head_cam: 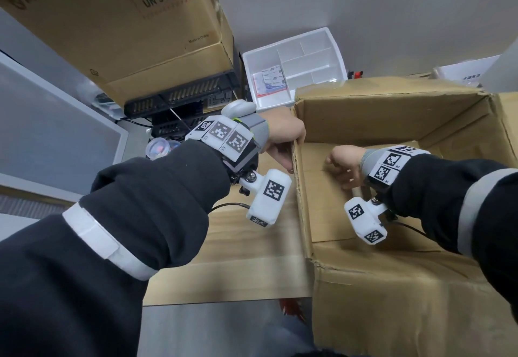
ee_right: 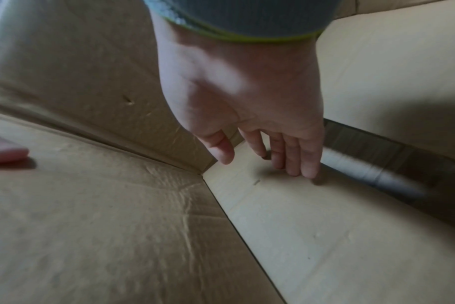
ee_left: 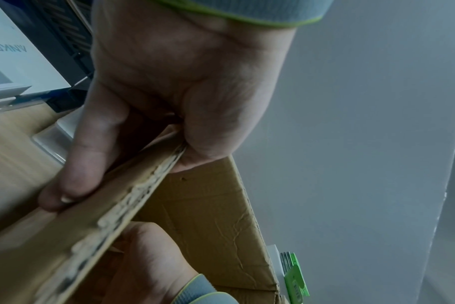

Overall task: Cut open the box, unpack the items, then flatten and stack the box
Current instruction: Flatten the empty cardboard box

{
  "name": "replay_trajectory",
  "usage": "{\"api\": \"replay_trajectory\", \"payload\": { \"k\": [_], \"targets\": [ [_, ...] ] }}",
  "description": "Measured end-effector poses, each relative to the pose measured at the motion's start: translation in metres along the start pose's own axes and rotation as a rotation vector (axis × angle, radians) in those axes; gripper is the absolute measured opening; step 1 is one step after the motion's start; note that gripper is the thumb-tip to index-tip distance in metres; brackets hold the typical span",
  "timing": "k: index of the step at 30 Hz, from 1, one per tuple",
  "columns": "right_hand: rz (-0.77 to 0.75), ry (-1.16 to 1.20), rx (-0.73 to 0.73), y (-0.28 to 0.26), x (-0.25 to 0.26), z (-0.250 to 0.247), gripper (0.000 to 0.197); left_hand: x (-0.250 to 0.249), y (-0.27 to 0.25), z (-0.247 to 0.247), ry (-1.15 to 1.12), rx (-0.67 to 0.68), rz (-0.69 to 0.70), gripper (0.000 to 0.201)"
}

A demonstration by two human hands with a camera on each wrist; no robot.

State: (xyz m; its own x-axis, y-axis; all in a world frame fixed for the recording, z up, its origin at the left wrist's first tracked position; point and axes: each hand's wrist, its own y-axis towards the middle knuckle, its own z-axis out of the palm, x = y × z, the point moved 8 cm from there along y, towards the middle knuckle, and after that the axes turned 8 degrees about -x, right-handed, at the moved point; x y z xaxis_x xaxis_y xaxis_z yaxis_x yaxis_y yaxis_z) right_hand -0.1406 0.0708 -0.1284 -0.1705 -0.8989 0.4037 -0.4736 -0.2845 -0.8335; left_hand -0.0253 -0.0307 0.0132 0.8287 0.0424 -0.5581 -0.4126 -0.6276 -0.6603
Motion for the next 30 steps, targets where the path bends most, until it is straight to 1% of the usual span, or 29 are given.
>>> {"api": "replay_trajectory", "payload": {
  "k": [4,5,7,9,11,14,17,19,22,26,30],
  "targets": [
    [-0.023,0.024,0.031,-0.004,-0.001,0.004,0.029,0.0,-0.003,-0.002,-0.035,0.009,-0.023,0.033],
    [-0.026,0.021,0.043,-0.002,-0.001,0.005,0.029,0.0,-0.004,-0.004,-0.039,0.003,-0.025,0.031],
    [-0.035,0.002,0.066,-0.006,0.0,0.005,0.022,-0.002,-0.005,-0.008,-0.029,-0.015,-0.025,0.026],
    [-0.052,-0.044,0.094,-0.012,0.004,0.005,0.027,0.0,-0.004,-0.012,-0.008,-0.02,-0.042,0.021],
    [-0.112,-0.113,0.114,-0.026,0.015,0.002,0.032,0.001,-0.004,-0.015,0.01,-0.02,-0.068,0.016],
    [-0.215,-0.28,0.137,-0.053,0.033,-0.006,0.026,0.002,-0.007,-0.021,0.015,-0.022,-0.112,0.011],
    [-0.33,-0.392,0.173,-0.083,0.056,-0.019,0.022,-0.005,-0.009,-0.029,0.048,-0.044,-0.106,0.013],
    [-0.394,-0.421,0.163,-0.105,0.071,-0.033,0.023,-0.011,-0.012,-0.033,0.069,-0.052,-0.101,0.015],
    [-0.477,-0.418,0.096,-0.128,0.092,-0.052,0.033,-0.02,-0.018,-0.036,0.077,-0.058,-0.101,0.017],
    [-0.512,-0.399,0.064,-0.147,0.104,-0.061,0.038,-0.023,-0.021,-0.035,0.093,-0.034,-0.108,0.017],
    [-0.527,-0.392,0.073,-0.161,0.101,-0.057,0.04,-0.023,-0.024,-0.041,0.095,-0.061,-0.123,0.016]
  ]
}}
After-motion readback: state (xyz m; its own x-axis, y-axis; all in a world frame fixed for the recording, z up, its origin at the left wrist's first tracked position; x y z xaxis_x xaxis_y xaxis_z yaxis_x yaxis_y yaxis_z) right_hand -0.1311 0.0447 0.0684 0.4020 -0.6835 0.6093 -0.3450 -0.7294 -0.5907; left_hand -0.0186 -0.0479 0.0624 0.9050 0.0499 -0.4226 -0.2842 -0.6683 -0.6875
